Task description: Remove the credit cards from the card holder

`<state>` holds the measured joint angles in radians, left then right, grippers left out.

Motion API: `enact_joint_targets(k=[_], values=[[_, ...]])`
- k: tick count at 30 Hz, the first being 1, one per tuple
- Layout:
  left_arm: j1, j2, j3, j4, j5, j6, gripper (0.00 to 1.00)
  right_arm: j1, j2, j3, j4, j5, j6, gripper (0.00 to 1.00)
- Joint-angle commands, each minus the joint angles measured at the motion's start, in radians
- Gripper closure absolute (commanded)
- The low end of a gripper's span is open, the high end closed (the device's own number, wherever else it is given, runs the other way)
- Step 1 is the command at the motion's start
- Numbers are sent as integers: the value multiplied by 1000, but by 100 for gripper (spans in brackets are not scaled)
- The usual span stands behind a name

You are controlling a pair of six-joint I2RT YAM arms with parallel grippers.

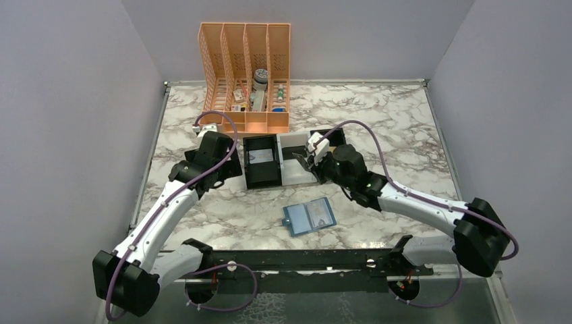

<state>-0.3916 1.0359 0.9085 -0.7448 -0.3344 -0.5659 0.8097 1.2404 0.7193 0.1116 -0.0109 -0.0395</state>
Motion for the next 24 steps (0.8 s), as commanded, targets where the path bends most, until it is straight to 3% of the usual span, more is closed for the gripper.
enact_joint_targets(k=[1,9,24], values=[[4,-60,-47,15,-144,91,1,2,77,36,118,134,-353,99],[4,-108,-92,93,-160,111,1,2,266,118,133,138,-653,99],[7,-87,-83,97,-185,121,1,-4,562,303,155,182,-855,99]])
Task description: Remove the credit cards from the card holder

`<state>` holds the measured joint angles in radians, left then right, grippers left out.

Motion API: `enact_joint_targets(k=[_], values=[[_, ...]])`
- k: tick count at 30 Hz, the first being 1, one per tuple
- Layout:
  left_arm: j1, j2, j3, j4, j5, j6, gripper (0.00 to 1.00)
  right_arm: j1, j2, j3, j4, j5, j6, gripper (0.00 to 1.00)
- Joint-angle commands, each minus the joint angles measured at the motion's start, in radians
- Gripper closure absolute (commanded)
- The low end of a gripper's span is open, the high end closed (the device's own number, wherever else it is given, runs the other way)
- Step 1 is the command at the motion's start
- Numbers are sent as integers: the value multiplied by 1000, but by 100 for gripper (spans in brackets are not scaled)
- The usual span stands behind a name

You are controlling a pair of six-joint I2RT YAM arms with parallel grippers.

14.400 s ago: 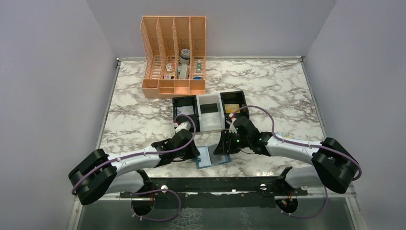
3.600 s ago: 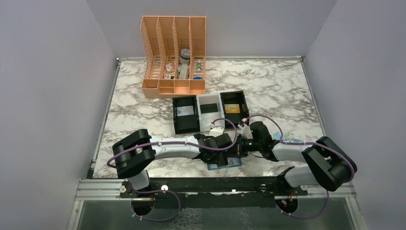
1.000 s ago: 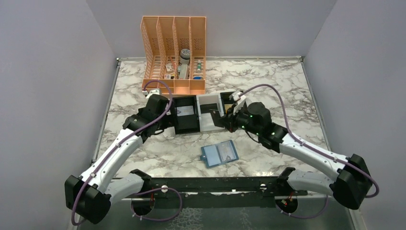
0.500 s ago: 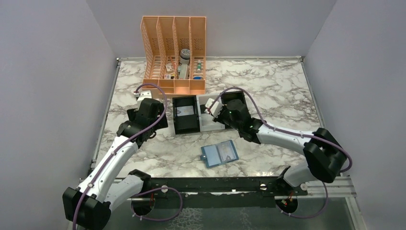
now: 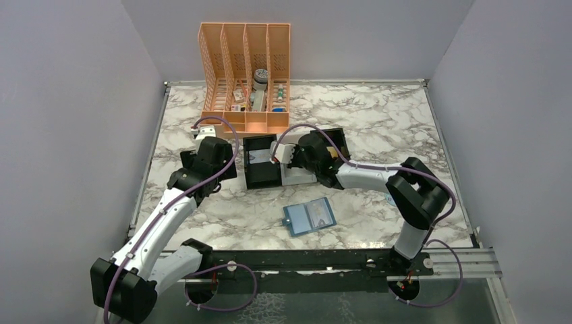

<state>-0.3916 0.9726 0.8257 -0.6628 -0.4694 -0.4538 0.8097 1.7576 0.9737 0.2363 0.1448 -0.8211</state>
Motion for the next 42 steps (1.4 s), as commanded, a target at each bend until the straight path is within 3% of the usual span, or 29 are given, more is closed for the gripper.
enact_joint_targets(k=[1,22,24,29,34,38,42], values=[[7,-27,0,15,-53,9,1,-4,58,56,31,27,-75,99],[28,-19,-2,20,-45,9,1,-28,210,122,7,23,-105,98],[30,-17,-3,19,-43,9,1,-27,220,139,-18,20,-103,94],[34,-13,-2,20,-36,11,1,-34,209,152,-64,-24,-93,73],[37,-2,0,19,-28,15,1,-43,188,149,-100,-39,-101,68],[40,-2,0,21,-26,15,1,-48,160,146,-130,-68,-97,57],[42,0,0,20,-16,18,1,-50,130,148,-132,-86,-66,55]])
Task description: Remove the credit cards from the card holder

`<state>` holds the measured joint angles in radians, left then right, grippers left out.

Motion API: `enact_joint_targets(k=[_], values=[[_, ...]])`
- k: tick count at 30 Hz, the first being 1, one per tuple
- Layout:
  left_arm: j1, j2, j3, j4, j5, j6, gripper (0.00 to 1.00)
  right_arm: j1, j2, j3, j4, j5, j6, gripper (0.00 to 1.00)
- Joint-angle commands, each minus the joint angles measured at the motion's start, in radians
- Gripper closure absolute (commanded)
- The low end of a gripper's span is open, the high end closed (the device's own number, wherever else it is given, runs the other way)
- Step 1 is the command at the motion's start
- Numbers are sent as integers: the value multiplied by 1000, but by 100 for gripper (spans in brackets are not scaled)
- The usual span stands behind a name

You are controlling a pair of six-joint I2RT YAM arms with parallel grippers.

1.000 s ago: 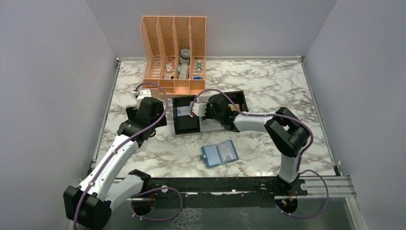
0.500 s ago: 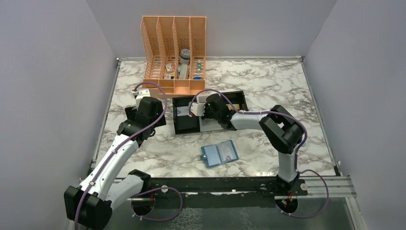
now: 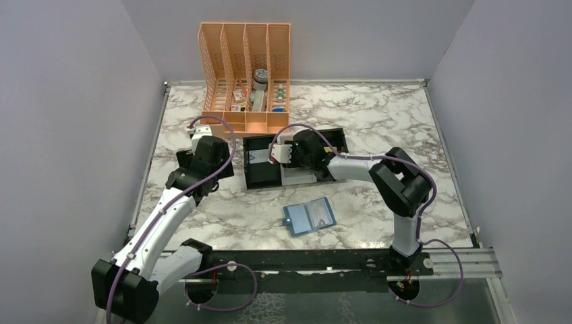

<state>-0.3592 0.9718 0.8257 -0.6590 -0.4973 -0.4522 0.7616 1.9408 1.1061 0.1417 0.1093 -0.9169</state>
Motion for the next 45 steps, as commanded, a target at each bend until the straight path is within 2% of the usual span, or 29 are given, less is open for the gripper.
enact_joint_targets(k=[1,7,9,10,11,13,14,16,18,20,23,25,29,33,38,41,44,45], values=[[9,2,1,18,17,19,1,-2,-64,14,-39,-64,42,55],[9,4,3,23,59,33,1,-2,-164,-8,-27,-101,135,51],[9,-2,3,30,90,47,1,-2,-223,-39,12,-87,221,51],[10,-5,3,34,111,58,1,-2,-261,-63,42,-65,290,44],[9,-10,3,40,137,70,1,-2,-311,-97,81,-33,388,28],[9,-23,-1,59,208,89,1,-2,-431,-197,155,67,619,22],[10,-33,-7,74,251,100,1,-4,-498,-249,157,120,754,15],[12,-45,-18,104,353,119,1,-8,-617,-335,90,187,1022,13],[14,-53,-24,126,475,111,1,-11,-711,-416,-25,174,1196,10],[14,-62,-53,184,623,66,1,-14,-779,-471,-100,83,1249,0],[11,-62,-118,353,882,-82,1,-15,-841,-510,-228,11,1356,1],[-9,-47,-149,475,979,-196,3,-15,-890,-554,-252,-25,1421,1],[-149,-22,-132,538,910,-277,5,-16,-972,-651,-223,-94,1565,1],[-311,40,-112,546,820,-309,6,-15,-973,-693,-193,-168,1597,1],[-461,118,-110,584,719,-386,11,-16,-1004,-673,-295,-43,1597,1],[-526,164,-97,611,655,-420,14,-16,-1048,-677,-292,-35,1563,16],[-569,222,-84,619,611,-455,17,-33,-1061,-669,-302,-35,1564,22],[-588,242,-83,630,605,-467,17,-55,-1047,-664,-306,-68,1565,27]])
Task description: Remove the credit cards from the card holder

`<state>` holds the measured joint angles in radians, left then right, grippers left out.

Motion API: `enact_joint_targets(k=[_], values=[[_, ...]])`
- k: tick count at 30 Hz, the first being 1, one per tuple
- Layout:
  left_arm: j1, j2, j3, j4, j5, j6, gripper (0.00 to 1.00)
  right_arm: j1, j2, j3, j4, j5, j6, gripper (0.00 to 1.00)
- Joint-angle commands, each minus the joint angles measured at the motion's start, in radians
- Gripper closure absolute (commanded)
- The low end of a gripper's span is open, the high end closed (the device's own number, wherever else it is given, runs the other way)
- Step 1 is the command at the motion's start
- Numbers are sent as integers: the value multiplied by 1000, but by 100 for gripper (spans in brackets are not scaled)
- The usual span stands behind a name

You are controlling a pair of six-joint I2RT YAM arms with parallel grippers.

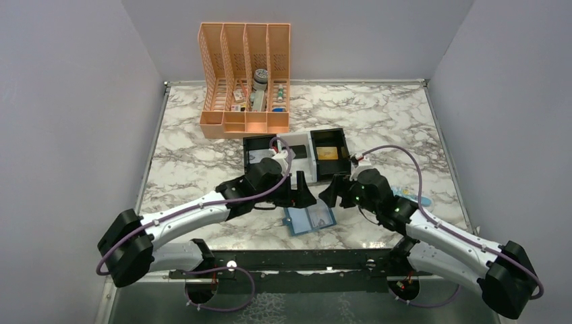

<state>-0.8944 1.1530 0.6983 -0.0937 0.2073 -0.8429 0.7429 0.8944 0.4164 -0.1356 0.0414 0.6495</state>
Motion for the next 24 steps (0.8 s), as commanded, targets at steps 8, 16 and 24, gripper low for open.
enact_joint_targets(k=[8,16,24], values=[[-114,167,-26,141,-169,-201,32,-209,165,16,32,-398,2,56],[-112,233,-77,231,-177,-237,42,-209,236,-4,115,-471,33,65],[-112,335,-90,334,-108,-267,49,-209,358,-31,142,-538,-2,73]])
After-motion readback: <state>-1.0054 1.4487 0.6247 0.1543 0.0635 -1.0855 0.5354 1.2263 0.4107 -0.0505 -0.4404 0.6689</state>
